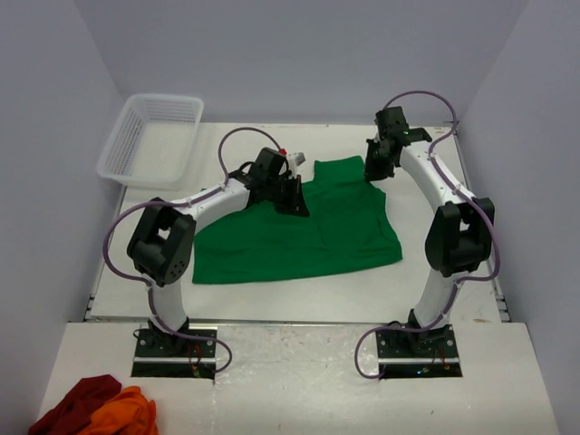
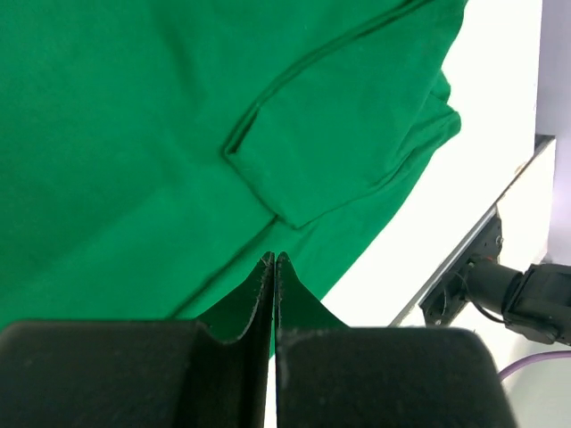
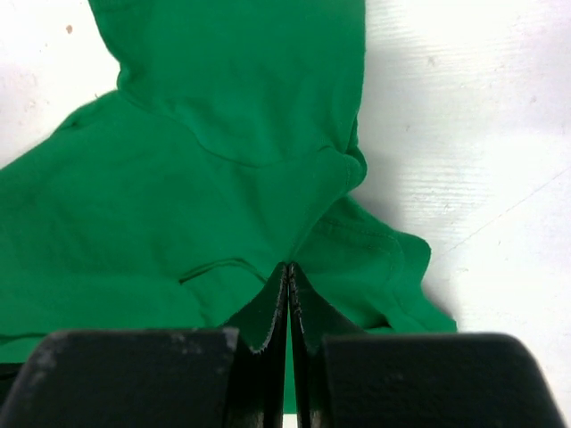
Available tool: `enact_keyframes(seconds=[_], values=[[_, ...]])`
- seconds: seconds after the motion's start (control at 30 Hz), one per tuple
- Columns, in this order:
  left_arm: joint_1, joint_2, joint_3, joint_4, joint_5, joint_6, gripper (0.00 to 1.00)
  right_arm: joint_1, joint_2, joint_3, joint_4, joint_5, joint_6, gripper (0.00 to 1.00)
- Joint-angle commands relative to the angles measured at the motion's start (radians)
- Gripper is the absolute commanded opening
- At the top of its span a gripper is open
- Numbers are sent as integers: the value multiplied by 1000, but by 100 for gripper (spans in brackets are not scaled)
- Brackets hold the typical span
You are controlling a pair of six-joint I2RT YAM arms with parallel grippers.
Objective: Fold and stack the t-shirts
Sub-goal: Grap the side of the flattened tshirt furthest away from the robot with both arms
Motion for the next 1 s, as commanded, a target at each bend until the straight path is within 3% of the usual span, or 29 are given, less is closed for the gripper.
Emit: enact_keyframes(seconds=[0.0,0.13,0.23,0.37,0.47,0.7,0.97], values=[[-15,-50,-68,95,64,-40,0,23,-69,-53,32,37,22,0],[-22,-98,-135,89,29,-20,0,42,-140,-123,57,22,38,0],[-22,-147,-172,13,-92,-7,6,85,-190,-173,69,22,49,0],[-19,-247,-229,-89,-387,-6,14,174,-200,-211,69,35,72,0],[3,-319,-293,-149,-485,-19,15,233,-183,-240,95,29,101,0],[153,-478,-512,-81,-355,-25,8,337,-97,-300,135,49,137,0],[176,-448,-529,-48,-297,-40,7,354,-95,-279,114,192,134,0]])
